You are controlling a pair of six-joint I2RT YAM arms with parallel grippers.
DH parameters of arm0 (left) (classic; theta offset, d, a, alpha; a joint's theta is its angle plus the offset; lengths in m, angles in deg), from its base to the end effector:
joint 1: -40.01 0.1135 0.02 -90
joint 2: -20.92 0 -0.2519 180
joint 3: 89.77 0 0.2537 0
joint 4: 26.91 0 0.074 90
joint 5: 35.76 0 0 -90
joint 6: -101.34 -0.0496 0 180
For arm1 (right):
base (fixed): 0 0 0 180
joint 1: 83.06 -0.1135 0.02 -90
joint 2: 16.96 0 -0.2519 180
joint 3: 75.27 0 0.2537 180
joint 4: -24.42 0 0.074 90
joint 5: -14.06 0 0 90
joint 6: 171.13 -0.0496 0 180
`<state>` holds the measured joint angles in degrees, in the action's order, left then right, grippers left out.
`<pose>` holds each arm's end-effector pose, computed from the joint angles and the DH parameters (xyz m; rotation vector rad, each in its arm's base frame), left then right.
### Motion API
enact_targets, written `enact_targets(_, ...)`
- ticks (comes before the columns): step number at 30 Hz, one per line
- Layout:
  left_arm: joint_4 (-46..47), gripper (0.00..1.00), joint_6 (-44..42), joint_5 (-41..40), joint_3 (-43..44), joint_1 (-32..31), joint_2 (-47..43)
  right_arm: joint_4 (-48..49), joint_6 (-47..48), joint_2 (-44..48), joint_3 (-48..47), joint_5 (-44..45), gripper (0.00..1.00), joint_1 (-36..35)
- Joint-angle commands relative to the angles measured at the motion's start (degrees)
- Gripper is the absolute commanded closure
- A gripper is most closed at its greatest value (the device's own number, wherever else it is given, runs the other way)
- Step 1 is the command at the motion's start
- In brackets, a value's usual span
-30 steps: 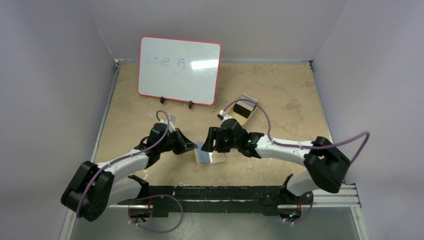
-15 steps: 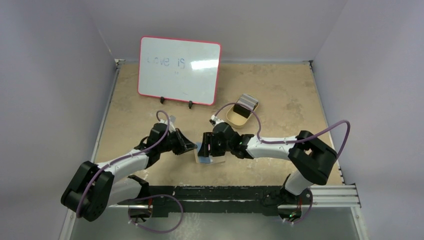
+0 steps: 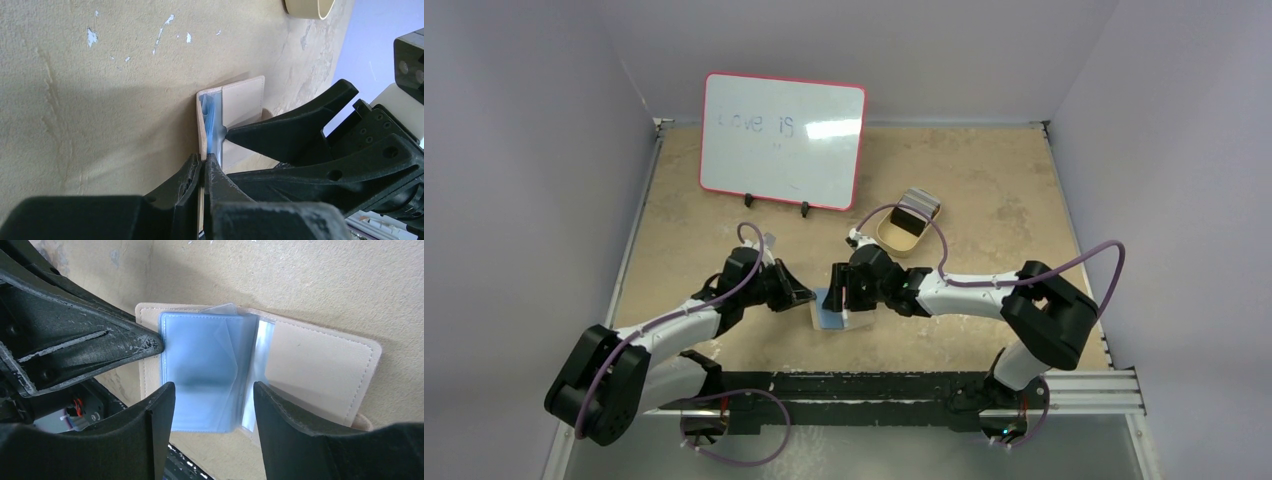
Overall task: Put the credit cards into the card holder
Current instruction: Open the card holder at the center of the board.
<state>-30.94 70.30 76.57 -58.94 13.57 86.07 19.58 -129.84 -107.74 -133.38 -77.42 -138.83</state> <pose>0.1865 -0.1138 0.1247 -0.4659 2.4412 -1.1708 0.1874 0.2777 0.1532 -0.1649 2.4217 0.9653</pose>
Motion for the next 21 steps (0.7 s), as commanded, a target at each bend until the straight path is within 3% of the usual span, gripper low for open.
enact_targets(1, 1.33, 1.0, -1.27, 0.08, 2.1, -0.39, -1.42, 3.0, 0.58, 1.57, -1.18, -1.63, 0.38, -0.14)
enact_targets(21, 2.48, 1.0, -0.92, 1.05, 1.76, -0.38, -1.76, 4.58, -0.14, -3.61, -1.63, -2.25, 0.36, -0.14)
